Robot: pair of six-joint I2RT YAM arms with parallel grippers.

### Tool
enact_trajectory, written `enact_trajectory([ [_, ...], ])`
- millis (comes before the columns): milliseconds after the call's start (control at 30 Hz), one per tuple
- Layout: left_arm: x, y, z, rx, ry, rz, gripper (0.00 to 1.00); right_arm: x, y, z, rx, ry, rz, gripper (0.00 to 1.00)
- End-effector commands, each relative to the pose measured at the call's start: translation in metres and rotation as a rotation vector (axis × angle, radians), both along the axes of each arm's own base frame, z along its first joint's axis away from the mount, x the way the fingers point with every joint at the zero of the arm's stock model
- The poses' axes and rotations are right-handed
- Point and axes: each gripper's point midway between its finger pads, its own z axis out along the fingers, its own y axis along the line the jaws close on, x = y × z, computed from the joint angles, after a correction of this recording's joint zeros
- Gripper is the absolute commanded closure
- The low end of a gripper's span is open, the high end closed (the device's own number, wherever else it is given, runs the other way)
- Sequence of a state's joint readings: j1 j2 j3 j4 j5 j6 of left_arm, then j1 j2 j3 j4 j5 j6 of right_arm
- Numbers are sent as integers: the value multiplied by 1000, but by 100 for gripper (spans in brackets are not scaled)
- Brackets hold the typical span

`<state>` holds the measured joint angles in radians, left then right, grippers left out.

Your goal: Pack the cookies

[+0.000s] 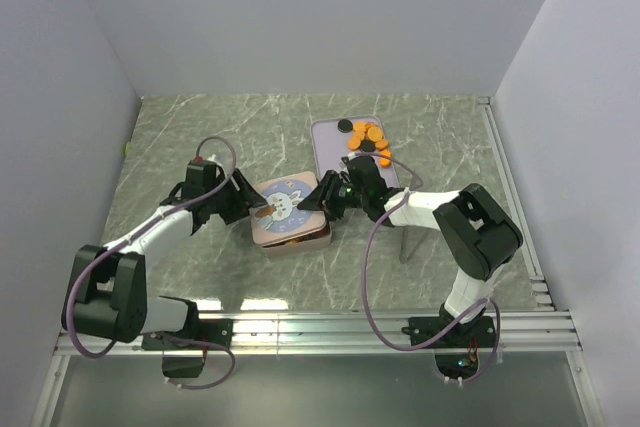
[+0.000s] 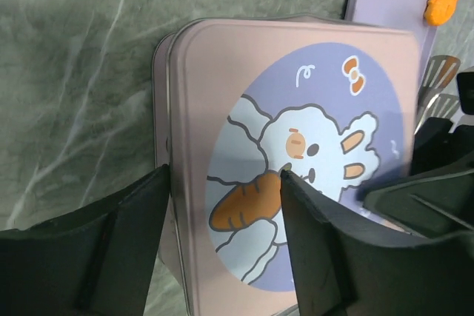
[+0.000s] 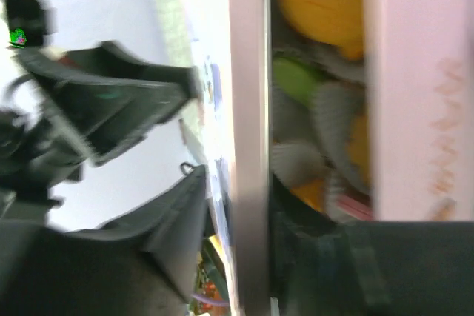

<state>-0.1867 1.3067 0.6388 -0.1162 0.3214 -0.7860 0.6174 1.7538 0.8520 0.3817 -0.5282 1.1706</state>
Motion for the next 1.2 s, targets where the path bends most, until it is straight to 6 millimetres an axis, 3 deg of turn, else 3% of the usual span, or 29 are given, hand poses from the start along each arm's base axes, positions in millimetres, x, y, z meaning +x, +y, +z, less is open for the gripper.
enact_trajectory([
  [0,11,-2,8,48,-33,-35,34,-1,-9,-7,-109,-12,10,53],
  [267,18,-25,10,85,-34,-106,36,-3,-23,-13,-254,-15,36,42],
  [500,24,-34,12,102,-36,-126,37,-7,-53,-13,-467,-7,51,30],
  [900,30,-41,6,111,-26,-141,38,-20,-91,13,-663,5,68,29],
  [1067,29,-46,4,125,-18,-159,39,-17,-110,23,-726,-34,55,29],
  [1167,28,-50,2,127,-13,-167,39,-14,-110,30,-692,-56,57,29],
])
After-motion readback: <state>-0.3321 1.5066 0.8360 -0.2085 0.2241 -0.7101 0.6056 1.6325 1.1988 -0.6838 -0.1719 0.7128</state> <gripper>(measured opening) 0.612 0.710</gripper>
